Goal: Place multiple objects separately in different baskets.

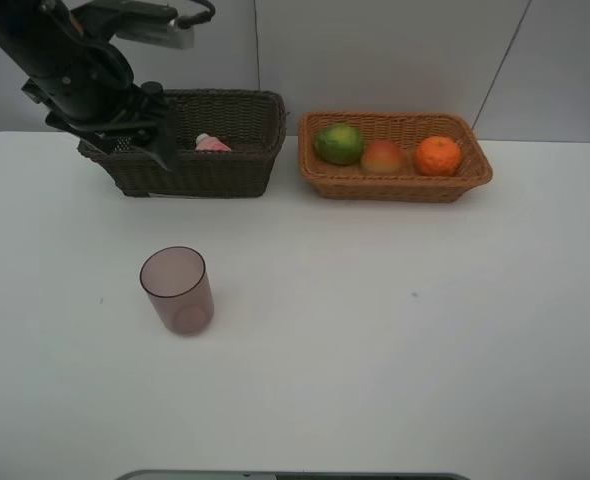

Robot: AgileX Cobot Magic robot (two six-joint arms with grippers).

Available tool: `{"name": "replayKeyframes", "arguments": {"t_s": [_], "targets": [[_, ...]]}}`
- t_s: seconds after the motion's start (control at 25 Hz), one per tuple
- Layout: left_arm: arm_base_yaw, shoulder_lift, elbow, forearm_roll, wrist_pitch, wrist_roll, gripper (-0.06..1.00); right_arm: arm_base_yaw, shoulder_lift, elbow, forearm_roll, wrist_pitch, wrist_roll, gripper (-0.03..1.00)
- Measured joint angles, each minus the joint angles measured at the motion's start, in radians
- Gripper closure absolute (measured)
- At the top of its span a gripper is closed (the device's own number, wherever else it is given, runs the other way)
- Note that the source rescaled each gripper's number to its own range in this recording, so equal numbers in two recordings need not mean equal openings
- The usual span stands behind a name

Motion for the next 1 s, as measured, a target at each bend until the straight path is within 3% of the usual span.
{"name": "replayKeyframes", "arguments": {"t_s": [0.28, 0.52, 1.0], "targets": [[-0.069, -0.047, 0.190, 0.001, -0.006, 0.114, -0.06, 0.000, 0.000, 0.000, 0.000, 0.000, 0.000, 0.18], [-0.079, -0.048, 0.265, 0.001, -0.117, 0.124, -0.06, 0.000, 0.000, 0.000, 0.000, 0.000, 0.000, 0.18], [-0.090, 0.077, 0.288, -0.002, -0.201, 0.136, -0.06, 0.000, 0.000, 0.000, 0.000, 0.000, 0.000, 0.18]]}}
